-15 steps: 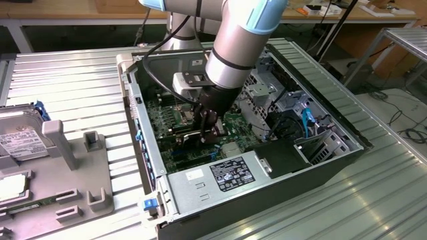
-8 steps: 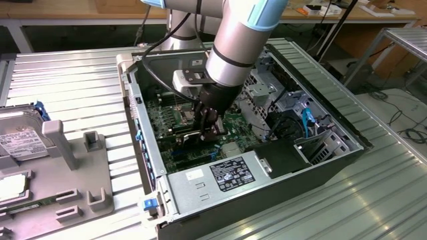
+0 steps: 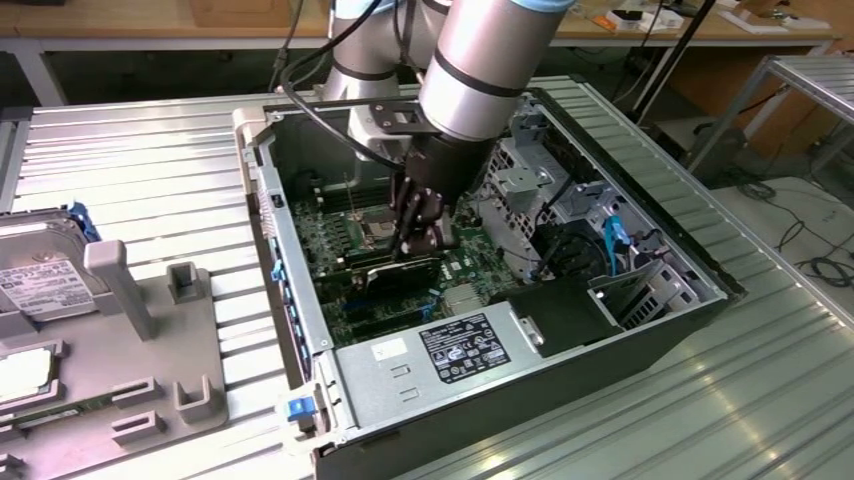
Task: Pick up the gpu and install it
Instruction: 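Insert the gpu into the slot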
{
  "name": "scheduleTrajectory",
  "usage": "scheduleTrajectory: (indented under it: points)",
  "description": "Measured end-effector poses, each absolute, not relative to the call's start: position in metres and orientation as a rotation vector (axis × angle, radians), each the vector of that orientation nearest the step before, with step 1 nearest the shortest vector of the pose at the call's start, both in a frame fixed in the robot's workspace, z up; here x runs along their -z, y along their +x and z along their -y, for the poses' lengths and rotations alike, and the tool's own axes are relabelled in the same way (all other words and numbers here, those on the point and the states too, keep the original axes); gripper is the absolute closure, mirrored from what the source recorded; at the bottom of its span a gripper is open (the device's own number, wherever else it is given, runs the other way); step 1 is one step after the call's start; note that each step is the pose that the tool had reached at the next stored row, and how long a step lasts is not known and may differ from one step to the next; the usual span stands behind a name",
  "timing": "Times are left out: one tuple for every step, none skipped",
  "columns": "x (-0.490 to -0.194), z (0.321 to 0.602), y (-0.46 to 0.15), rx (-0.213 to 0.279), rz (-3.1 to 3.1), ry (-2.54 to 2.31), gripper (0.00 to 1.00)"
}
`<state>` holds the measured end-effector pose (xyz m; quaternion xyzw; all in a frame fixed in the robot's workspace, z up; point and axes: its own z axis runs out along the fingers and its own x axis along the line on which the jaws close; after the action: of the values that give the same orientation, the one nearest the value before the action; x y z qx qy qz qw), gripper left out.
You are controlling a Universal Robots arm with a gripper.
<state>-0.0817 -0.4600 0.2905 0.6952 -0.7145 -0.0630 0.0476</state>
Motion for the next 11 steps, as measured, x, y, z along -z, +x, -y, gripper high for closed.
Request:
scheduleTrajectory:
  points:
    - [-0.2905,0.46,-0.0817,0.192,2.179,2.12,0.83]
    - [-0.2905,0.46,-0.0817,0.192,2.179,2.12,0.83]
    - [-0.2905,0.46,-0.0817,0.192,2.179,2.12,0.89]
    - [-0.2905,0.46,-0.0817,0.192,2.179,2.12,0.89]
    - [-0.2905,0.46,-0.0817,0.192,2.179,2.12,0.89]
    - [-0.2905,0.46,-0.0817,0.192,2.179,2.12,0.89]
    - [-0.2905,0.46,-0.0817,0.192,2.179,2.12,0.89]
    - [-0.2905,0.46,-0.0817,0.192,2.179,2.12,0.89]
    - [-0.2905,0.46,-0.0817,0.192,2.179,2.12,0.89]
    - [-0.2905,0.46,-0.0817,0.192,2.179,2.12,0.89]
    - [-0.2905,0.46,-0.0817,0.192,2.179,2.12,0.89]
